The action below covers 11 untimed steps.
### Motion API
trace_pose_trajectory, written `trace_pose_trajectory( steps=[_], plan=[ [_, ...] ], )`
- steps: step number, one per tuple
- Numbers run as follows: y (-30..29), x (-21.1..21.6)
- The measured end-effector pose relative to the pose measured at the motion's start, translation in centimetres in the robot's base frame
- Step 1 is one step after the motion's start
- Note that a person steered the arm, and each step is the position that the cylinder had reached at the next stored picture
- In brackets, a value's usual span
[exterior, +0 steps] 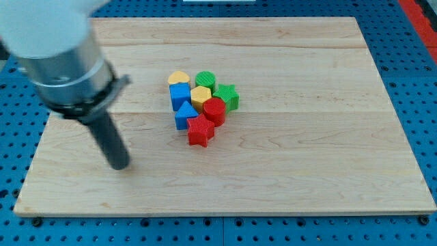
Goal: Place the red star towards the center right
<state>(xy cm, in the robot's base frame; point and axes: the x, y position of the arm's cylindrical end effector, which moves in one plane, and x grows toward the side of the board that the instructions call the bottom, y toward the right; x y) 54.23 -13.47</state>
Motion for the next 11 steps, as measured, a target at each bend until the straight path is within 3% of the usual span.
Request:
trace_pose_trajectory(
  steps=[1,4,7,8,10,11],
  plan=[
    [2.1,-0.3],
    [10.9,-6.8],
    [23.5,-6.7],
    [24.4,-5.6],
    [23.9,-16.2],
    [25.3,-19.4]
  ],
)
